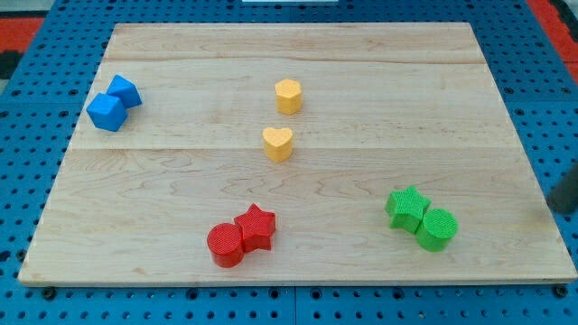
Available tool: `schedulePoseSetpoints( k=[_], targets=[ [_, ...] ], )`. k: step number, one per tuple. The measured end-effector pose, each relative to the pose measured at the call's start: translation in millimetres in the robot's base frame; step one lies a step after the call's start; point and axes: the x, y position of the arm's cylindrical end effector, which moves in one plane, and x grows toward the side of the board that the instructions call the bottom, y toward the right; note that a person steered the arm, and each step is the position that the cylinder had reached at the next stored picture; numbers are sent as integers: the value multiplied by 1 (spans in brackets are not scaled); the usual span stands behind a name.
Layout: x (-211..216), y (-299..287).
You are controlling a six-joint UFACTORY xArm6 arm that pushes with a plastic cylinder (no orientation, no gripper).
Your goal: Move the green star below the yellow heart
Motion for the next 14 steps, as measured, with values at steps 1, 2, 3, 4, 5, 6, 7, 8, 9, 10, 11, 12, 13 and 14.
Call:
schedulePoseSetpoints(
  k=[1, 2, 3, 4, 5, 6, 7, 8, 9, 10, 11, 12, 13, 14],
  targets=[
    [23, -52],
    [29, -83],
    [16, -97],
    [-12, -118],
    [-35, -140],
    [-54, -159],
    [-55, -154],
    [-44, -108],
    [-10, -85],
    [9, -113],
    [9, -177],
    [-5, -218],
    [-42, -211],
    [-65, -197]
  ],
)
